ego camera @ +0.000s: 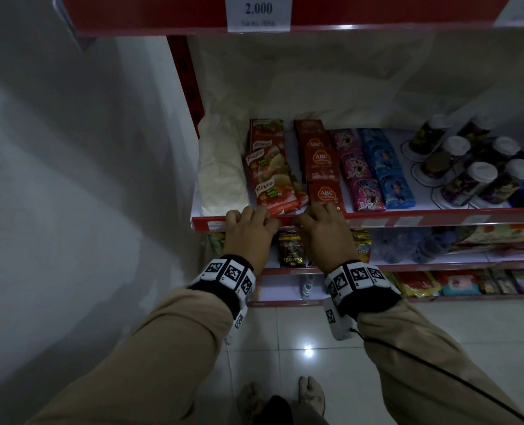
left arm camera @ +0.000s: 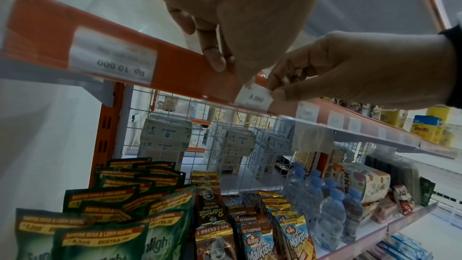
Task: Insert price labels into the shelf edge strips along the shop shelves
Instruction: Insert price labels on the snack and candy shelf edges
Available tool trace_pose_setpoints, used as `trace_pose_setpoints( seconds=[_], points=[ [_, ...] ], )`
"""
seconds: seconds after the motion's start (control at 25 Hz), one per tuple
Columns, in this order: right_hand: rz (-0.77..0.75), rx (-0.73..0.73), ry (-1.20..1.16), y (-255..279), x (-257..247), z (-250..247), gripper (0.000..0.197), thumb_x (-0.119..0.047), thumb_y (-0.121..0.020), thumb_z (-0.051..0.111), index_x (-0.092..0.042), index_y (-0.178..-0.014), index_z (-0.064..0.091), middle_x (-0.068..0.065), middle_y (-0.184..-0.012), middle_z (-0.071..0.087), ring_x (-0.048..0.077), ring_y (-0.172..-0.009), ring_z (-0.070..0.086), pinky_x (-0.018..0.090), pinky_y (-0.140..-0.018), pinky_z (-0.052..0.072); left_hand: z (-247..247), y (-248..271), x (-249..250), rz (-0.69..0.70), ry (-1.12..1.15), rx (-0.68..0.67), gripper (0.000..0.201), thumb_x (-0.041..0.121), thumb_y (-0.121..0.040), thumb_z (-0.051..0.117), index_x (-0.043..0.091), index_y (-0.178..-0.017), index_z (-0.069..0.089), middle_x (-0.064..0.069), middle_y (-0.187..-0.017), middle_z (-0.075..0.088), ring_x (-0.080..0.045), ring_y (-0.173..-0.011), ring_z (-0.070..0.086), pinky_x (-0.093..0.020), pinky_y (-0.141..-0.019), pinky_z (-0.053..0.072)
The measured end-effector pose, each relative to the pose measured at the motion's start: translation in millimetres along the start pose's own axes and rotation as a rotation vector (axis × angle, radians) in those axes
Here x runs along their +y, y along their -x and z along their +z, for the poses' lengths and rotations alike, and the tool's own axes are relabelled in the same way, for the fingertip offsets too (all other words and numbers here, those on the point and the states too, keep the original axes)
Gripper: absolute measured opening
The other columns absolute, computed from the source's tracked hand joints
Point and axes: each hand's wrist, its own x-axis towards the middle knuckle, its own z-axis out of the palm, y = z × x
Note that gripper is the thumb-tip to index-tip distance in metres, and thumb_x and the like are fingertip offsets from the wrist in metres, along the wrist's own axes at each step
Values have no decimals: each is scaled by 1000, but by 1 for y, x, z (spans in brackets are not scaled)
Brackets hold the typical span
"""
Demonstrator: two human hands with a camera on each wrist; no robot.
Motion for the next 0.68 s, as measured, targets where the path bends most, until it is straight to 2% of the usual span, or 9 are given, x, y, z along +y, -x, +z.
trace_pose_setpoints(
  seconds=[0.28, 0.52, 0.68],
  points=[
    [17, 25, 5, 3, -2, 1, 12, -10, -80, 66, -11, -92, 68, 13, -93, 61, 33, -86, 53, 40, -70, 45, 3, 1, 1, -6, 3, 32, 25, 17, -90, 50, 26, -112, 57, -1, -112, 52, -26, -102, 46, -39, -84, 26],
    [-6, 47, -20, 2, -2, 0, 17, -3, -72, 71, -8, -88, 69, 16, -88, 62, 34, -81, 55, 39, -66, 46, 2, 1, 2, -33, 27, 68, 23, 17, -89, 51, 22, -109, 60, -3, -108, 56, -27, -99, 50, -40, -84, 30],
    [5, -27, -73, 0, 0, -7, 22, -4, -76, 67, -7, -98, 68, 18, -98, 62, 38, -90, 54, 43, -73, 46, 0, 3, 1, -65, 109, 104, 24, 23, -89, 54, 24, -113, 58, 0, -106, 58, -25, -96, 53, -39, -83, 29]
  ],
)
